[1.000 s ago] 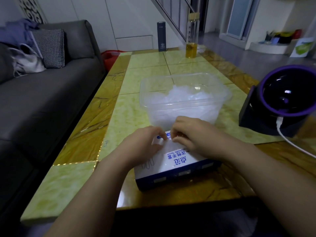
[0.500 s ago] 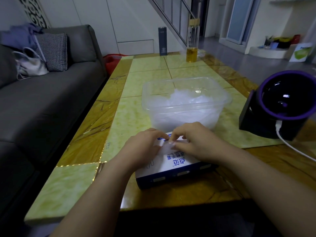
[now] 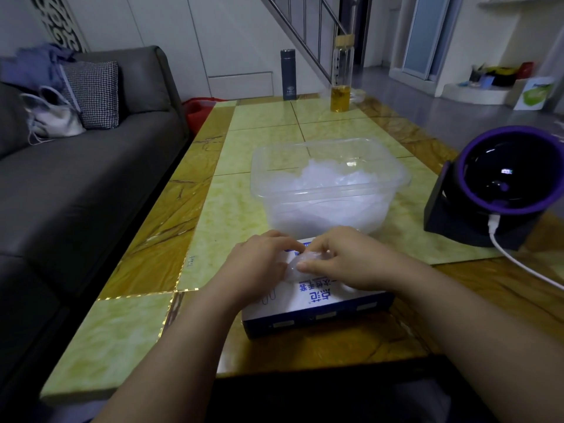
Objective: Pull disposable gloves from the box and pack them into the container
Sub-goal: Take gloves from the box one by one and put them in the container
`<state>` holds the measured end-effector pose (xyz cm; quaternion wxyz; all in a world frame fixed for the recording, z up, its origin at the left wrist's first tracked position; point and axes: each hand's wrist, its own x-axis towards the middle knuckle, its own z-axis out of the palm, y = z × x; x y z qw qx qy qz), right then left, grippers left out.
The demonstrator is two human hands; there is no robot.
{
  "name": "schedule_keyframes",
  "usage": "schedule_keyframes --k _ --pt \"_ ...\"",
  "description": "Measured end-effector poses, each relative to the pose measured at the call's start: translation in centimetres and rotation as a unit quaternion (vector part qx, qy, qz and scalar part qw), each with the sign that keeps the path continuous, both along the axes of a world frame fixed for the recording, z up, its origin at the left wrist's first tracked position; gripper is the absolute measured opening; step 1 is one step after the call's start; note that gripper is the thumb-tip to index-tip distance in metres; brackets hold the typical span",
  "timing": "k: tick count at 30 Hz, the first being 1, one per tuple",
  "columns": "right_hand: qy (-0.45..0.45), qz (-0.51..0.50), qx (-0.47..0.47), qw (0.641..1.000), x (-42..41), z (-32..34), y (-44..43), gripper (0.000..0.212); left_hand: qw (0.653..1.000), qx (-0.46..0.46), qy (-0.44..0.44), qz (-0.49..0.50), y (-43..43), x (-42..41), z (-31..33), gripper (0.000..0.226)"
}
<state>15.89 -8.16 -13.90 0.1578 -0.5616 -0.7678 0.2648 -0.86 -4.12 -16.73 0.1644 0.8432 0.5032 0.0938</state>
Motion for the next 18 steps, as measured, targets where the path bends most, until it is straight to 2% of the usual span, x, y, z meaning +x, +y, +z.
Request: schedule_keyframes --k 2,4,7,11,14,18 --pt "0.042 -0.017 0.017 0.999 -0.1 0.1 0.0 0.014 1.0 0.0 -0.012 -0.004 0.0 -0.1 -0.1 0.039" --pt "0.122 -0.021 0.01 0.992 0.3 0.7 -0.1 0.004 1.0 -0.001 -0.021 -0.007 0.1 -0.2 -0.2 0.04" --pt "0.239 -0.04 -0.009 0.97 1.1 1.7 -0.4 0.016 1.0 0.002 -0.021 -0.01 0.3 -0.4 -0.3 0.042" --pt "0.331 -0.083 0.006 0.94 1.3 1.6 -0.3 0.02 1.0 0.006 -0.019 -0.022 0.4 -0.5 -0.4 0.043" --pt "0.356 -0.113 0.079 0.924 1.1 1.5 -0.1 0.023 1.0 0.004 -0.013 -0.02 0.5 -0.4 -0.4 0.042" --pt "0.357 -0.095 0.163 0.915 0.6 2.8 0.2 0.027 0.999 0.01 -0.019 -0.027 0.5 -0.3 -0.5 0.042"
